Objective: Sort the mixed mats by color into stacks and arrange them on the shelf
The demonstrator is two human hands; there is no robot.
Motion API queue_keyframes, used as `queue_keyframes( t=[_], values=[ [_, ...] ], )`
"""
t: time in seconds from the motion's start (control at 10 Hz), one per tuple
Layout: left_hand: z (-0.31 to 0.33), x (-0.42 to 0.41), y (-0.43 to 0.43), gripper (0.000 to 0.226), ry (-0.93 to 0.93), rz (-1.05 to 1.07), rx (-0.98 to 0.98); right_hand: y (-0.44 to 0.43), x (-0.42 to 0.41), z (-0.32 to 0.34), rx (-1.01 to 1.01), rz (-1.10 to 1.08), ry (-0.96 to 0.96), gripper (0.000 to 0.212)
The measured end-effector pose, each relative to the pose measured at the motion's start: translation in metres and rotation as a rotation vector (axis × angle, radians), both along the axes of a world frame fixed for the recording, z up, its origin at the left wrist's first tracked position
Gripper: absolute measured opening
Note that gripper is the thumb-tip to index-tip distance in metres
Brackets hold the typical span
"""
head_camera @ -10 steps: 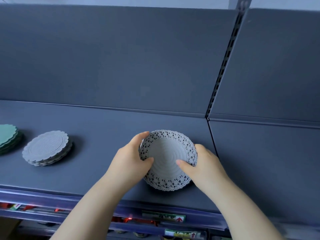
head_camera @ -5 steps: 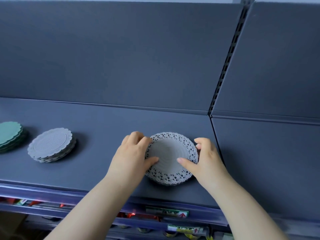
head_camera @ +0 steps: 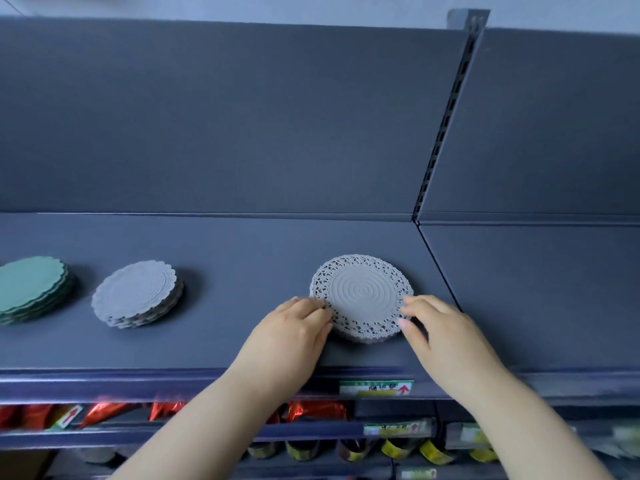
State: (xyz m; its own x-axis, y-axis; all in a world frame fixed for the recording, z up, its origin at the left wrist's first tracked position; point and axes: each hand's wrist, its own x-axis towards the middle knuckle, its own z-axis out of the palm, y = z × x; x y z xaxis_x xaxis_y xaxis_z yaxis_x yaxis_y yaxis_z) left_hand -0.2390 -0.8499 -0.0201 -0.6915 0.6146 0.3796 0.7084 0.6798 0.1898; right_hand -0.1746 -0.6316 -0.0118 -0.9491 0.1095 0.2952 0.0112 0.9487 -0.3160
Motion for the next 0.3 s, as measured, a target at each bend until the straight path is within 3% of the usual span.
queue_keyframes(
  t=[0.2, 0.3],
  values=[
    [0.022, 0.002, -0.01, 0.043, -0.093, -0.1, -0.149, -0.033, -0.001, 0.01, -0.006, -0.238, -0.206, 0.027],
    [0.032, 0.002, -0.023, 0.046, -0.099, -0.074, -0.349, -0.043, 0.005, 0.016, -0.046, -0.253, -0.318, 0.038]
  ],
)
